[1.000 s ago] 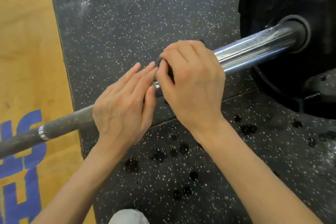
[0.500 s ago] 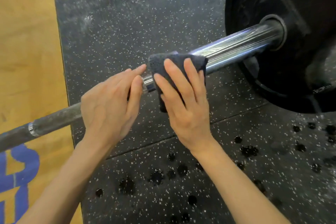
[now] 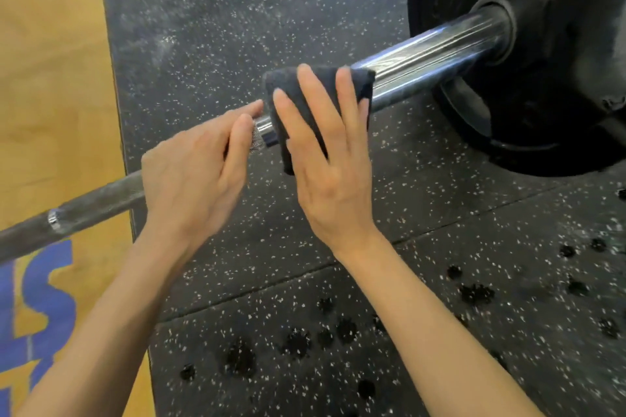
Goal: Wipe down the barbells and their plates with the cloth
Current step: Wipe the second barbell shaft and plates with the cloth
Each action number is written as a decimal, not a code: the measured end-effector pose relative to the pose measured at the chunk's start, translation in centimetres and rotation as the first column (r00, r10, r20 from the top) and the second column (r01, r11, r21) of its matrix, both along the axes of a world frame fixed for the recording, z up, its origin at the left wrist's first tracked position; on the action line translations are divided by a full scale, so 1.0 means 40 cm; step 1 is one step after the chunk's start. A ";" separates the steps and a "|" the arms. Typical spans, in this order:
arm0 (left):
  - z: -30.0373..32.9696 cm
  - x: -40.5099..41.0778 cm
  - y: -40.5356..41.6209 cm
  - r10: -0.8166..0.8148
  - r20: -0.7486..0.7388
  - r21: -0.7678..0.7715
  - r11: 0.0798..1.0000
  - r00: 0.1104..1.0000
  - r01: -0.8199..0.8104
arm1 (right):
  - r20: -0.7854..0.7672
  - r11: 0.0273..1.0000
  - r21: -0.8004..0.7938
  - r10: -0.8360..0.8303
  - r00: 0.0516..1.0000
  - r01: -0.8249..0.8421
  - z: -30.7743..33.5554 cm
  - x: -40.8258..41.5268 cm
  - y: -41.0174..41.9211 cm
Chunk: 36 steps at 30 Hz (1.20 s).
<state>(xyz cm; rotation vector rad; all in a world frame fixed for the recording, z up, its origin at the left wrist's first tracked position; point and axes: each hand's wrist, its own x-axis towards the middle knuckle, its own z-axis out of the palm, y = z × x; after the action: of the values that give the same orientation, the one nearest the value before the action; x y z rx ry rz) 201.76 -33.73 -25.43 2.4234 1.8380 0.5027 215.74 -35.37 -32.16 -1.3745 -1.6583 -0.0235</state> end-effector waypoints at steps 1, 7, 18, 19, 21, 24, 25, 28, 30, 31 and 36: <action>0.000 -0.001 0.002 0.004 0.006 -0.007 1.000 1.000 -0.004 | 0.014 1.000 0.007 -0.010 1.000 0.010 0.030 -0.003 0.029; 0.004 -0.004 0.000 0.032 0.019 -0.023 0.999 0.999 -0.031 | 0.049 0.999 -0.002 -0.033 0.998 0.033 0.033 -0.003 0.014; -0.016 0.006 -0.063 0.022 0.043 -0.048 0.999 0.999 -0.020 | 0.076 0.993 -0.106 -0.046 0.996 0.054 0.116 0.002 0.026; -0.018 0.003 -0.070 0.020 0.044 -0.049 0.999 0.999 -0.018 | 0.053 0.994 -0.101 -0.028 0.998 0.033 0.107 0.005 0.003; -0.020 0.004 -0.083 0.019 0.034 -0.054 0.998 0.999 -0.018 | 0.004 0.997 -0.071 -0.002 1.000 0.002 0.098 0.012 -0.032; -0.023 0.007 -0.107 0.008 0.016 -0.053 0.999 1.000 -0.007 | -0.021 0.997 -0.068 0.025 0.999 -0.026 0.099 0.021 -0.046; -0.022 0.008 -0.114 0.004 0.012 -0.048 0.999 1.000 -0.004 | -0.020 0.997 -0.071 0.033 0.999 -0.034 0.101 0.024 -0.050; -0.021 0.013 -0.139 -0.005 -0.003 -0.040 0.999 1.000 0.005 | -0.051 0.995 -0.083 0.047 0.998 -0.051 0.102 0.031 -0.076; -0.021 0.017 -0.154 -0.011 0.001 -0.029 1.000 1.000 0.011 | -0.108 0.994 -0.093 0.044 0.993 -0.054 0.106 0.030 -0.095; -0.022 0.019 -0.162 -0.014 0.007 -0.020 1.000 1.000 0.014 | -0.143 0.994 -0.098 0.036 0.989 -0.051 0.111 0.030 -0.102; -0.031 0.025 -0.207 -0.045 0.004 0.053 0.998 0.999 0.044 | -0.167 0.984 -0.177 -0.036 0.985 0.006 0.140 0.032 -0.116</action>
<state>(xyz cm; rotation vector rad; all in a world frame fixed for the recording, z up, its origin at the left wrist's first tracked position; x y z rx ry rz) 202.76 -42.00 -26.67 2.4880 1.7864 0.5613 217.02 -40.00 -26.55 -1.4833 -1.5311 0.2274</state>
